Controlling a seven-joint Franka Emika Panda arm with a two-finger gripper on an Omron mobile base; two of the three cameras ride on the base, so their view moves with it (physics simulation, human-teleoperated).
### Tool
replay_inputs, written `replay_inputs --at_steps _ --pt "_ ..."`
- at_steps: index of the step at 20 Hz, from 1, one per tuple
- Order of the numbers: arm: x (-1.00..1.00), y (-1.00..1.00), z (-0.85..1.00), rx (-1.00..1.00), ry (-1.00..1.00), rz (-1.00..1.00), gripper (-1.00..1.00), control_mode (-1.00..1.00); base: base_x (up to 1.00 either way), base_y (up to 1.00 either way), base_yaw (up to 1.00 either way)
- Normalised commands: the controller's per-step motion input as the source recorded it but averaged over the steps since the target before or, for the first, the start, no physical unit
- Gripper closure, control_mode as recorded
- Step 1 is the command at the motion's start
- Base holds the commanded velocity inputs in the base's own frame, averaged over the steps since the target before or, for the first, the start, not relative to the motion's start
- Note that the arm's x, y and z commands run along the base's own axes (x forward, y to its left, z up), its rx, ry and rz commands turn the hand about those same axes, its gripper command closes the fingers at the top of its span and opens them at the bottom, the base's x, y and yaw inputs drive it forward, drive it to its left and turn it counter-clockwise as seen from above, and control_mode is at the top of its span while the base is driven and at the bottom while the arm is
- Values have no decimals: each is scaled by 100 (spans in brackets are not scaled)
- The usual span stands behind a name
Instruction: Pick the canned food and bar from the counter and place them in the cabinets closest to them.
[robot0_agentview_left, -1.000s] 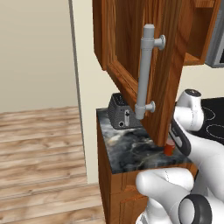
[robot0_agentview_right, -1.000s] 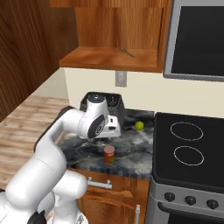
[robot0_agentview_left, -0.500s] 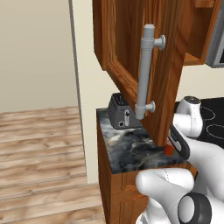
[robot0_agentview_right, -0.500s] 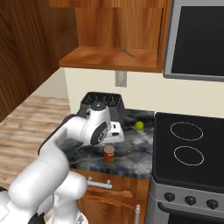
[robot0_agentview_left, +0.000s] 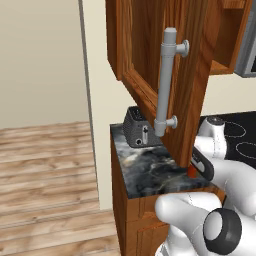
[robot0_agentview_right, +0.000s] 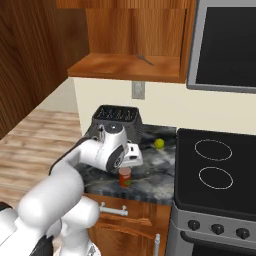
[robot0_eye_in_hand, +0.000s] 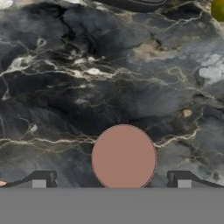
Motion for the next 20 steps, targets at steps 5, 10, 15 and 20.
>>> replay_inputs --at_steps 5,10,15,20 --pt "19 -4 -24 -1 0 0 -100 -100 0 0 0" --pt "13 -9 -26 -1 0 0 -100 -100 0 0 0" --pt "9 -16 -28 -1 0 0 -100 -100 0 0 0" --pt "7 -12 -26 0 0 0 -100 -100 0 0 0"
